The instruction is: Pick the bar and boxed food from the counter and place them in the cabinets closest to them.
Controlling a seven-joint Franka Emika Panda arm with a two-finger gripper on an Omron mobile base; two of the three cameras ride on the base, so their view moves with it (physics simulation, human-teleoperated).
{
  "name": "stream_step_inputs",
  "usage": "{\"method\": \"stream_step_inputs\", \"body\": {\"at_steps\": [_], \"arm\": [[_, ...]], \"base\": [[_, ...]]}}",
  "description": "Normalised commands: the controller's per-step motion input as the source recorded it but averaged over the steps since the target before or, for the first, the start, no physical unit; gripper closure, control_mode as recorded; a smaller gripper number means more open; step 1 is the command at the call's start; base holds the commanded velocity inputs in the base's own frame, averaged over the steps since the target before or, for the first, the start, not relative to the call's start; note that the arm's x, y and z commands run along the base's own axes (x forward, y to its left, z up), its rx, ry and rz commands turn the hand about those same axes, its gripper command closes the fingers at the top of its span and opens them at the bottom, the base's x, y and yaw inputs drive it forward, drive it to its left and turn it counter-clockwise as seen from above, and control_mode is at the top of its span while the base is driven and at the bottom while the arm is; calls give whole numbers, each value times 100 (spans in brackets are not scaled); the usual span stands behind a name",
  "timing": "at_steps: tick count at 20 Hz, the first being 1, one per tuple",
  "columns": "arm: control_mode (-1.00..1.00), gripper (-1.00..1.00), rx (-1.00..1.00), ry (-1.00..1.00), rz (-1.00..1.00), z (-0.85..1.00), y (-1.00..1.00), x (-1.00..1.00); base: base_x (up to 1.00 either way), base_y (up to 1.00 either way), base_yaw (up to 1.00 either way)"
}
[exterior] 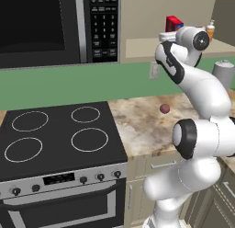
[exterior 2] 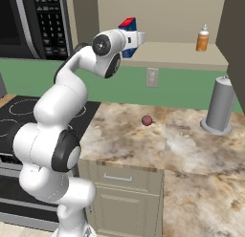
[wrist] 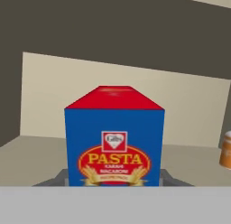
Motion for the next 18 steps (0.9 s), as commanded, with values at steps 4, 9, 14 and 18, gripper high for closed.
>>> {"method": "stream_step_inputs", "body": {"at_steps": [4, 9, 14, 18], "arm": [[-100, 100, 0, 0, 0, -7, -1, 1], [-100, 100, 0, 0, 0, -3, -1, 0], [-100, 100, 0, 0, 0, -1, 0, 0], [-100, 100, 0, 0, 0, 0, 0, 0]], "base": [[0, 0, 0], [0, 0, 0], [0, 0, 0], [0, 0, 0]]}}
